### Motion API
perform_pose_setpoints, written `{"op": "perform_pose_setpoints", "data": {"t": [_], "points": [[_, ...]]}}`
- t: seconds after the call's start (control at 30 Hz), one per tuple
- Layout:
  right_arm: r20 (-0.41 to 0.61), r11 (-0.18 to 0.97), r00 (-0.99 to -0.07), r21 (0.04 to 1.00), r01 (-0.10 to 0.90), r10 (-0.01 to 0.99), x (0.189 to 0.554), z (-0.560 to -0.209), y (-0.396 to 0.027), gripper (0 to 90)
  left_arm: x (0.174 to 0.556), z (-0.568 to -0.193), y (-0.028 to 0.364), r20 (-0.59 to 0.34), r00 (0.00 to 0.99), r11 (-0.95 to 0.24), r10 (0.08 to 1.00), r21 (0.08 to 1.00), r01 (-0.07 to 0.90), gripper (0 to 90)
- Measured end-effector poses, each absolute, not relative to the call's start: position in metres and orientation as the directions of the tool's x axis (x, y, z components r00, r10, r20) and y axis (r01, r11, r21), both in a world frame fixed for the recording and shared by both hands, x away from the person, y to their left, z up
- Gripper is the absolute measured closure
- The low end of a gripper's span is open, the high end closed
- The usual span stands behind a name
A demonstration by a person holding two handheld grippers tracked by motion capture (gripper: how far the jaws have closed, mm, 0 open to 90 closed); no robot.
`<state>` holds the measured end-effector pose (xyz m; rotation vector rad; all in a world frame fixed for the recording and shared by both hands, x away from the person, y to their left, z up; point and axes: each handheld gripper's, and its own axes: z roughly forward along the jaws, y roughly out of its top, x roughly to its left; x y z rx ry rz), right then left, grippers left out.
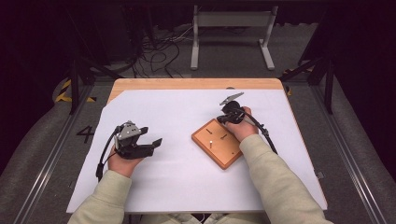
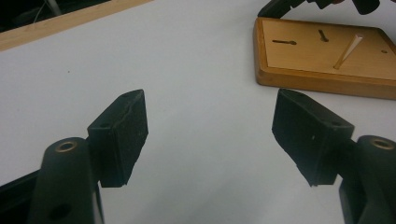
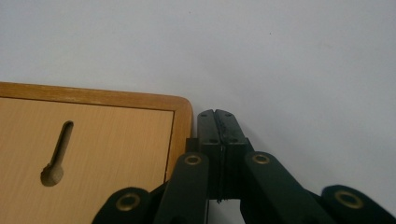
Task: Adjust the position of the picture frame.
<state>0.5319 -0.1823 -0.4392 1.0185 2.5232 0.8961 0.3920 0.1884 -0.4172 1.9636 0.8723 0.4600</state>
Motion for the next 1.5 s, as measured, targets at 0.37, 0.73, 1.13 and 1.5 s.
{"op": "perform_pose_setpoints", "data": {"t": [0.37,0.73,1.13,1.5], "points": [[-0.047,0.631,-0.781,0.621,0.465,0.622,0.529,-0.438,-0.158,90.0,0.392,-0.418,0.188,-0.023,0.684,-0.344,0.729,0.851,0.396,27.1],[-0.030,0.690,-0.862,0.614,0.384,0.506,0.518,-0.439,-0.118,90.0,0.392,-0.418,0.186,-0.025,0.686,-0.347,0.727,0.849,0.399,27.1],[-0.001,0.704,-0.913,0.637,0.314,0.408,0.501,-0.431,-0.084,90.0,0.392,-0.419,0.186,-0.017,0.693,-0.359,0.720,0.846,0.393,27.1],[0.004,0.659,-0.901,0.681,0.320,0.433,0.454,-0.393,-0.128,90.0,0.390,-0.418,0.181,-0.020,0.703,-0.364,0.711,0.845,0.392,27.1]]}}
